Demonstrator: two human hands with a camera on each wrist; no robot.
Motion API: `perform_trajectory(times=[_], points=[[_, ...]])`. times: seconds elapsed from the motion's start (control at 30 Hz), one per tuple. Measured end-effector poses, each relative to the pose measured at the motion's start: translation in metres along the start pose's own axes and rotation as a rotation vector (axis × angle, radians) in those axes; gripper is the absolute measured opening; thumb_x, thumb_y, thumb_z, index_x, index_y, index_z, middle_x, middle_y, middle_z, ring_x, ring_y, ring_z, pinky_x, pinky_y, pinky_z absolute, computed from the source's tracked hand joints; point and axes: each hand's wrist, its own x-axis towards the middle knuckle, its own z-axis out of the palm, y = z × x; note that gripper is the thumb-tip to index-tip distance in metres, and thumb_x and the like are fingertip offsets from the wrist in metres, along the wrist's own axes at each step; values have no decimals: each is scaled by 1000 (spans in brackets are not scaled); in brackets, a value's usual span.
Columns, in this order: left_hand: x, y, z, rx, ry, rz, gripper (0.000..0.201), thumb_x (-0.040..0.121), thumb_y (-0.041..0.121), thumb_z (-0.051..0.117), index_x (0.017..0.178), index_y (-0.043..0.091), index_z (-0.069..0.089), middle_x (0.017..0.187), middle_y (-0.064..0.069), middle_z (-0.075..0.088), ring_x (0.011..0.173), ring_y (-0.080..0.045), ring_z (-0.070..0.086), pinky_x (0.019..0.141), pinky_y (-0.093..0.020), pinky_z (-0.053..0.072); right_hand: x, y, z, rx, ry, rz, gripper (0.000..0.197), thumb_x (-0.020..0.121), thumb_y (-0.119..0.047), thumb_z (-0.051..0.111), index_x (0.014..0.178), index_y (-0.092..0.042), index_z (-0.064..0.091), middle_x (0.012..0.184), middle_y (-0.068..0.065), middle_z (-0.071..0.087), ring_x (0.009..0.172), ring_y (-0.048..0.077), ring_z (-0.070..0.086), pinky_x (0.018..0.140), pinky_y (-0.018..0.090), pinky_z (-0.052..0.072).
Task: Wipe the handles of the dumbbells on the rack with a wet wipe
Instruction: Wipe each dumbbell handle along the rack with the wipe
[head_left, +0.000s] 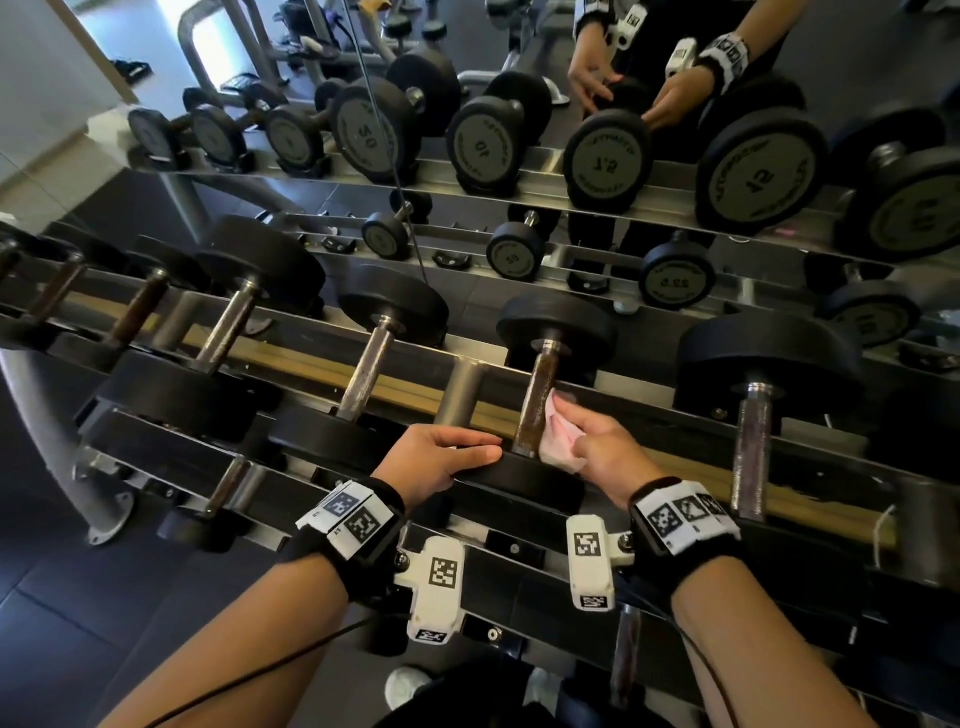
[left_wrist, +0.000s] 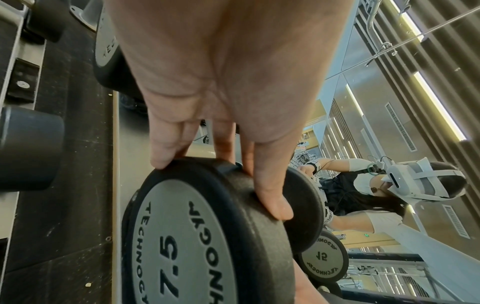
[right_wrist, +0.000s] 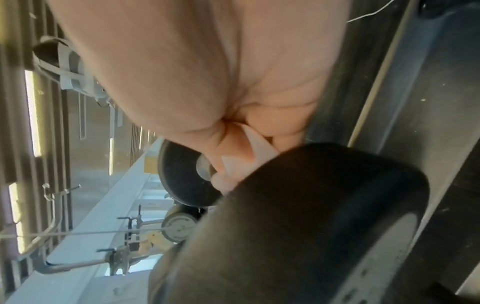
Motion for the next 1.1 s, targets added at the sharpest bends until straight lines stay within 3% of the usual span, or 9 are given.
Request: perform_trajectory(times=[0.13,0.27,0.37,0.43,0.6,0.83,0.9,1.0,1.1], points=[[-2,1,2,-17,3,0,19,82,20,76,101,23,77,92,4,77,88,-8,73,74,-21,58,-2,-16,-7,164,146,57,43,94,0,49,80,-30,75,92,-6,72,95,19,65,86,38,54],[-4,3,3,-11,11,3,19,80,21,77,99,25,77,93,4,77,89,-9,73,76,-21,58,16,-30,7,122,230,21,34,100,-5,49,129,-17,61,131,11,60,124,27,54,114,41,35],[-3,5,3,4,14,-19,21,80,23,77,101,23,78,99,-1,77,94,-13,73,82,-27,59,12,-28,17,-103,94,29,51,101,-1,38,148,-22,40,147,10,46,135,33,44,112,38,38],[-4,5,3,17,18,-26,23,79,25,78,102,23,78,101,-2,76,98,-17,72,88,-32,58,6,-23,15,-146,53,5,54,99,3,38,148,-19,40,145,13,48,132,33,47,99,28,46],[-3,5,3,9,10,-28,25,78,25,78,103,22,78,101,0,77,96,-13,72,88,-31,58,-11,-14,5,-194,-9,25,57,93,10,43,143,-16,48,131,0,54,117,13,47,100,26,34],[-4,6,4,-21,19,-34,20,80,21,77,100,22,78,98,1,77,92,-10,73,78,-23,58,-7,-21,0,-25,144,44,40,97,6,44,134,-4,56,136,19,57,120,34,57,102,37,43],[-4,6,4,-25,23,-37,20,81,19,76,101,22,77,98,0,77,91,-9,73,75,-20,57,0,-25,13,110,165,83,39,101,1,40,137,-6,53,138,16,55,128,32,52,105,33,41],[-5,5,5,-35,27,-32,22,82,18,76,104,19,77,99,-1,77,90,-9,73,71,-17,56,3,-21,26,118,154,100,48,100,2,35,142,-15,50,138,11,55,126,28,52,112,43,38],[-6,5,6,-42,30,-29,23,83,17,74,107,17,76,96,2,77,85,-4,72,66,-13,54,-9,-14,18,104,133,120,51,94,11,34,133,-11,58,120,9,65,103,20,61,96,35,48]])
